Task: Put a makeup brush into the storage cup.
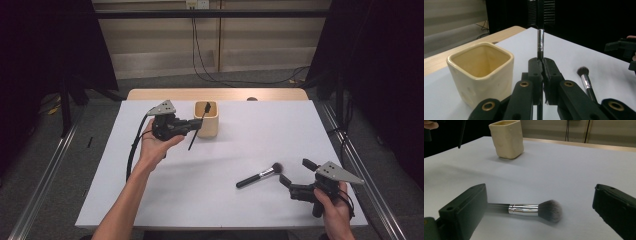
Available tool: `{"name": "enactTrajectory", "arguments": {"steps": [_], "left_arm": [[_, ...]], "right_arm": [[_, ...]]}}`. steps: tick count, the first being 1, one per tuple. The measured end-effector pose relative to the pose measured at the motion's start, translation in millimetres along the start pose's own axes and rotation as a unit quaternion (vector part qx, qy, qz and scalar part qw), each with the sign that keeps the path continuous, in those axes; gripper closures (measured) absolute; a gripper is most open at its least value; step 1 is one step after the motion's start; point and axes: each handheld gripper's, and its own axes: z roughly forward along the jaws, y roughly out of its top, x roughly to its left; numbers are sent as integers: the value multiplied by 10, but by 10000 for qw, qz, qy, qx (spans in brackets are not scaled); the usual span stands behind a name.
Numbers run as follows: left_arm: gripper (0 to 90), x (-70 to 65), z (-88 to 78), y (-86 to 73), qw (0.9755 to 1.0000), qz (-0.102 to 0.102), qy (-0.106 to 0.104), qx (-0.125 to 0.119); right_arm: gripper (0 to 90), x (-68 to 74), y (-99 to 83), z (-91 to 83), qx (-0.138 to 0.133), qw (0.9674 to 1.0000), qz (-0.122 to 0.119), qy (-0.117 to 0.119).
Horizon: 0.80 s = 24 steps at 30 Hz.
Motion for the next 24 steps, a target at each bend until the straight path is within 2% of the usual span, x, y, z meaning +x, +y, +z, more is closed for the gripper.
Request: {"name": "enactTrajectory", "arguments": {"steps": [7, 17, 22, 24], "left_arm": [[857, 23, -39, 102, 9997, -23, 123, -219], [857, 14, -25, 266, 9986, -73, 68, -527], [857, 73, -31, 306, 9979, -122, 289, -572], [857, 101, -34, 326, 9971, -149, 306, -674]], "right_arm": [[0, -2, 1, 4, -19, 10000, 18, 0], [0, -6, 1, -4, -45, 10000, -4, -1], [0, 2, 2, -2, -83, 10000, -5, 16], [0, 4, 3, -1, -96, 10000, 1, 24]]}}
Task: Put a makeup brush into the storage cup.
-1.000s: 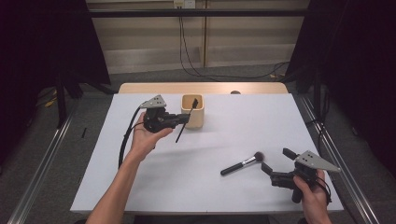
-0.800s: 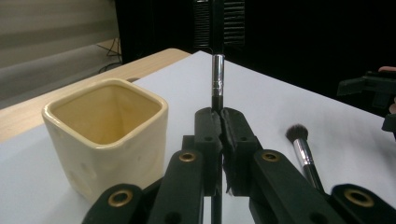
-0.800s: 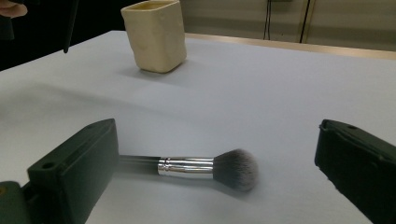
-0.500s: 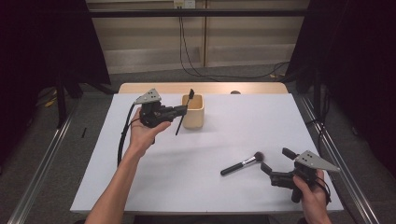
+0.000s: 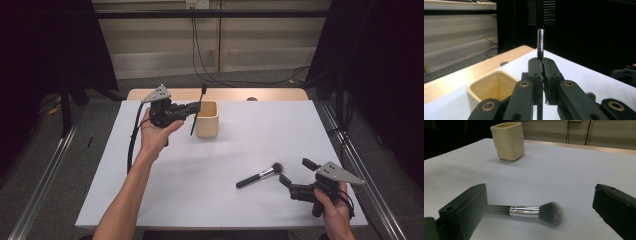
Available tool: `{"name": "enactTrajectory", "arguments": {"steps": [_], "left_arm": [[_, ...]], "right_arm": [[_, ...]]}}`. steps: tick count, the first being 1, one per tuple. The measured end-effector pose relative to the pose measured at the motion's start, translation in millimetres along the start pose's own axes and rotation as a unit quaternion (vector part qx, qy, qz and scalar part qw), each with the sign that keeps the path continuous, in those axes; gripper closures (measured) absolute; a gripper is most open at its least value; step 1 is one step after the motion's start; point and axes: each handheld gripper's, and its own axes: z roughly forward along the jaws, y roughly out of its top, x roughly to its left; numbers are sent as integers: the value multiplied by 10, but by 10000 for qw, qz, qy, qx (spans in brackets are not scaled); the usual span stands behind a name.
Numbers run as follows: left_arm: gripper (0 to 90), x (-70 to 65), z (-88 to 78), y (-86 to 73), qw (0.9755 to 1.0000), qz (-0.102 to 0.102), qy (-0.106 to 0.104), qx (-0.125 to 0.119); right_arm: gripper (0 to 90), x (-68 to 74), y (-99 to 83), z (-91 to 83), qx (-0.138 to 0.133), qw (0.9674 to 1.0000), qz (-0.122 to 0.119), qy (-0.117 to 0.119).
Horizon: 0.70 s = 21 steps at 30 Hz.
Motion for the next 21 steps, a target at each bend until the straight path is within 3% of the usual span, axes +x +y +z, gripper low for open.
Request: {"name": "enactTrajectory", "arguments": {"steps": [21], "left_arm": [[856, 140, 208, 311, 9992, 103, 173, -346]], "right_arm": [[0, -9, -1, -11, -11, 10000, 71, -5]]}}
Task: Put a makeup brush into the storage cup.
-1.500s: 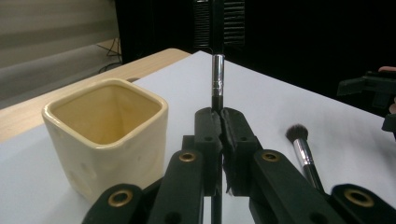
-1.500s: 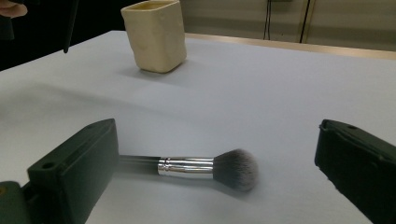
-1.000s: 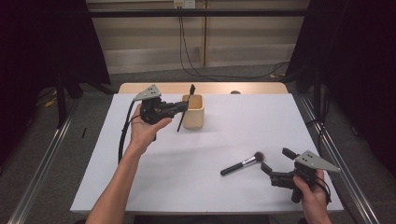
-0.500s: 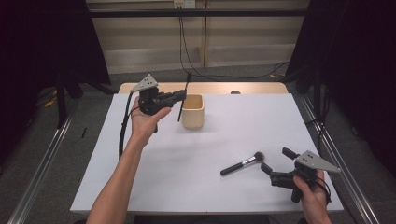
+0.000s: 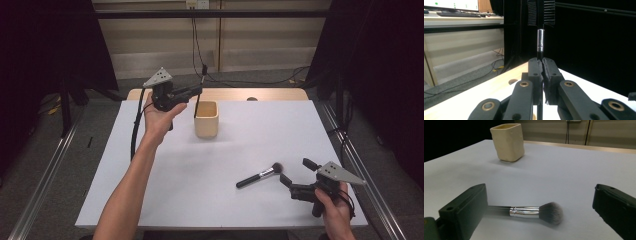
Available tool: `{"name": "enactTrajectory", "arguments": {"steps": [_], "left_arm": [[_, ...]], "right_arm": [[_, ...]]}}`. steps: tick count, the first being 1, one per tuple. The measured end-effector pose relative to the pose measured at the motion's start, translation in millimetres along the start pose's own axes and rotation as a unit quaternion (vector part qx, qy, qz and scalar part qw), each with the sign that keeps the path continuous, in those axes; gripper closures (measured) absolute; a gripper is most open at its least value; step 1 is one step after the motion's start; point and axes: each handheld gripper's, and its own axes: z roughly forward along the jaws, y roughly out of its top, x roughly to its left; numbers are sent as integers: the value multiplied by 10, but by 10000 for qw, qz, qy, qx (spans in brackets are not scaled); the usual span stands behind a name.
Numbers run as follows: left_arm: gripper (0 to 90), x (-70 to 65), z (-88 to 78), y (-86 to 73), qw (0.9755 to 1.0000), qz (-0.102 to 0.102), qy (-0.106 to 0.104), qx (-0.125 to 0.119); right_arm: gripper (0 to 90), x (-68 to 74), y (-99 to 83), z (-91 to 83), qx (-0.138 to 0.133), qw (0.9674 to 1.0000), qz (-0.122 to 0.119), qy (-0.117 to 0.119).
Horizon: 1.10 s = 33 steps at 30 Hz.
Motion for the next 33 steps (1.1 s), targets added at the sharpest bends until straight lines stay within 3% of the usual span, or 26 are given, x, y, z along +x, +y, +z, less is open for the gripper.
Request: {"name": "enactTrajectory", "arguments": {"steps": [6, 8, 10, 12, 20, 27, 33], "left_arm": [[856, 27, 70, 55, 10000, 41, 17, -64], [856, 37, 71, 58, 9998, -10, -81, -174], [855, 49, 80, 59, 9998, 85, 4, -159], [855, 70, 98, 54, 9998, 43, 22, -201], [854, 134, 165, -17, 9997, 140, 108, -148], [855, 155, 226, -47, 9997, 95, 56, -199], [854, 232, 291, -131, 9999, 80, 142, -40]], "right_arm": [[0, 4, -2, 1, 9, 10000, -7, 7], [0, 4, 0, -2, 5, 10000, -7, 9], [0, 2, -1, -6, -4, 10000, -3, 0], [0, -1, -2, -7, 1, 10000, 11, -4], [0, -6, -5, -4, 18, 10000, 14, -21], [0, -1, -6, -2, 24, 10000, 26, -24], [0, -6, -7, -6, 23, 10000, 10, -27]]}}
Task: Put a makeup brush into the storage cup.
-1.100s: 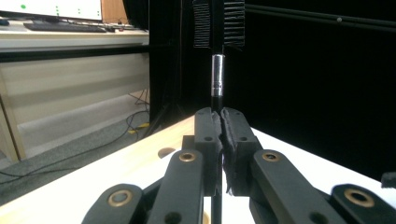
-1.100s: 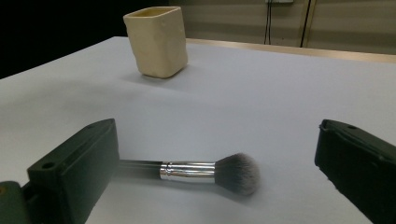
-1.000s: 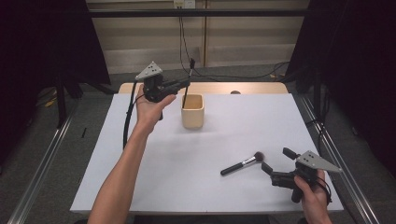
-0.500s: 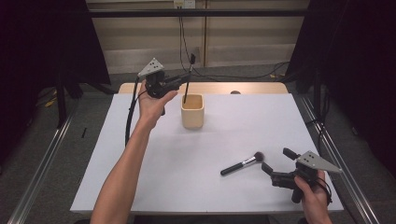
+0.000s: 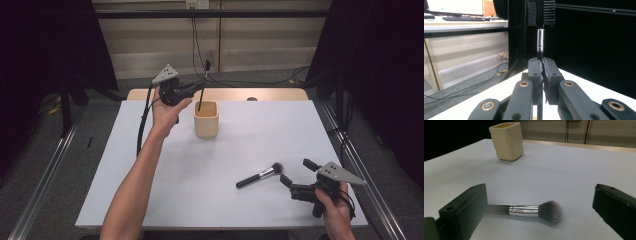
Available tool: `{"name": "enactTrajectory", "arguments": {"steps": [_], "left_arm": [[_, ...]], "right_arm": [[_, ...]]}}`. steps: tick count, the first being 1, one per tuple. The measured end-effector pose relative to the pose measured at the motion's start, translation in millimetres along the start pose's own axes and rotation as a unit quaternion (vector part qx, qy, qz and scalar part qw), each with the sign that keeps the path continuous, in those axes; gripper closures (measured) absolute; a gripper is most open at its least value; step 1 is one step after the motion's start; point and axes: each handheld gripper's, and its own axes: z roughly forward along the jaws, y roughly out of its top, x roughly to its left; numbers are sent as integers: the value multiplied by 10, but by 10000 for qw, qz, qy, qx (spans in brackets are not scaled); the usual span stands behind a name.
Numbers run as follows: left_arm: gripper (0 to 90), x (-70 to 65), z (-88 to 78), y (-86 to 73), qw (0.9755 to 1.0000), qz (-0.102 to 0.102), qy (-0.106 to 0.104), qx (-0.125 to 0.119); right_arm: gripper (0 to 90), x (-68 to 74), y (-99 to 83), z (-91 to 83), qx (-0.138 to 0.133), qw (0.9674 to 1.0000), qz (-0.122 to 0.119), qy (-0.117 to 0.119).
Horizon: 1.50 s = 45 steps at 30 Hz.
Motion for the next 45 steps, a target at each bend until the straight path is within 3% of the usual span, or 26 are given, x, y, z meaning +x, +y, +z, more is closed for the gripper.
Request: {"name": "enactTrajectory", "arguments": {"steps": [5, 11, 15, 26, 45], "left_arm": [[854, 77, 65, -88, 9999, -25, 75, 103], [854, 65, 118, -133, 9999, 30, 40, 113], [854, 54, 159, -182, 9996, 167, 63, 229], [854, 65, 170, -330, 9996, 15, 36, 297], [854, 88, 156, -547, 9988, -43, 42, 492]], "right_arm": [[0, -2, -1, -1, 4, 10000, -4, 5], [0, -8, -2, -2, 11, 10000, 4, -8], [0, -3, -3, -4, 13, 10000, -8, 6], [0, -7, -3, -6, 12, 10000, -2, -2], [0, -13, -5, -3, 42, 10000, -26, 6]]}}
